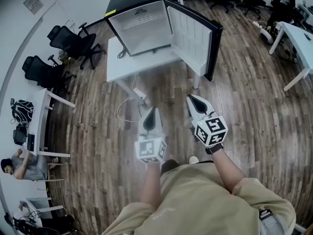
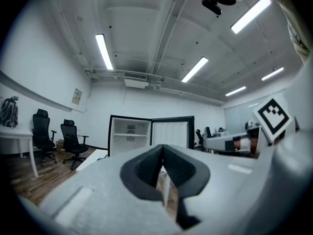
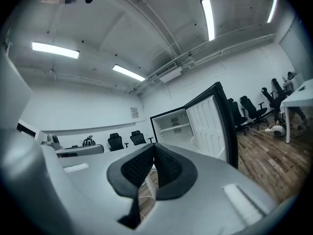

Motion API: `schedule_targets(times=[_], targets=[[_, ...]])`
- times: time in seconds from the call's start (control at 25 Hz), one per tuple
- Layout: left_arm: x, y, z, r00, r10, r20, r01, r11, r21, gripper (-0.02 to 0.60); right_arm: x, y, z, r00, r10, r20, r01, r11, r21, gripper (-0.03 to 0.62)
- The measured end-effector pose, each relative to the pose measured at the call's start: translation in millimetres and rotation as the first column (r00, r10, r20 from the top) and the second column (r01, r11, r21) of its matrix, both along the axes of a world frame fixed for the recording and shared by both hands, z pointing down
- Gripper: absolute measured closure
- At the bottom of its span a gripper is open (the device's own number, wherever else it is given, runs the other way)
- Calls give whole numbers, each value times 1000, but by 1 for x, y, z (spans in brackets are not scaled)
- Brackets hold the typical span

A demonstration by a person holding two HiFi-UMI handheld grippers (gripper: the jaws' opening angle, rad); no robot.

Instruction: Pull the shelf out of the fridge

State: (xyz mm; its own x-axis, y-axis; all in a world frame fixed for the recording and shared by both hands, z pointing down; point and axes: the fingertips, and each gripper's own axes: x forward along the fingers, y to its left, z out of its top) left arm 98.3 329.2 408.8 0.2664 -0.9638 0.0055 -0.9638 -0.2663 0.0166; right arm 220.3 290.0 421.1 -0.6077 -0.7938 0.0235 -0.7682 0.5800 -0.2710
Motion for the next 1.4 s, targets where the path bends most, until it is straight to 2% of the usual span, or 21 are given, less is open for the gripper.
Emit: schedule_targets(times=[0.16,0.32,0.64,0.84,1.12,1.4], targets=[[2,-3,7,1000,-21,-13,21,999,-27,580,5,-2,7,1000,-25,4,25,1000,-15,589],[-2,-18,9,999,-30,-19,29,999,-43,580,-8,-9,11,998,-62,11,62,998,-18,589],[-5,-82,40,999,-7,-34,5,997,-74,580,-30,-54,44,995,-98,-29,97,994,-57,589],[-31,-156,52,999,25,-45,-29,997,-75,580,-61,-124,54,995,-80,-52,77,995,-65,589],[-96,-286,30,997,55,-52,-59,996,-71,580,-124,-258,26,998,-29,-51,26,998,-52,589],[-169,-403,18,994,50,-100,-55,998,-41,580,-183,-376,12,997,-1,-72,-2,999,-39,589]])
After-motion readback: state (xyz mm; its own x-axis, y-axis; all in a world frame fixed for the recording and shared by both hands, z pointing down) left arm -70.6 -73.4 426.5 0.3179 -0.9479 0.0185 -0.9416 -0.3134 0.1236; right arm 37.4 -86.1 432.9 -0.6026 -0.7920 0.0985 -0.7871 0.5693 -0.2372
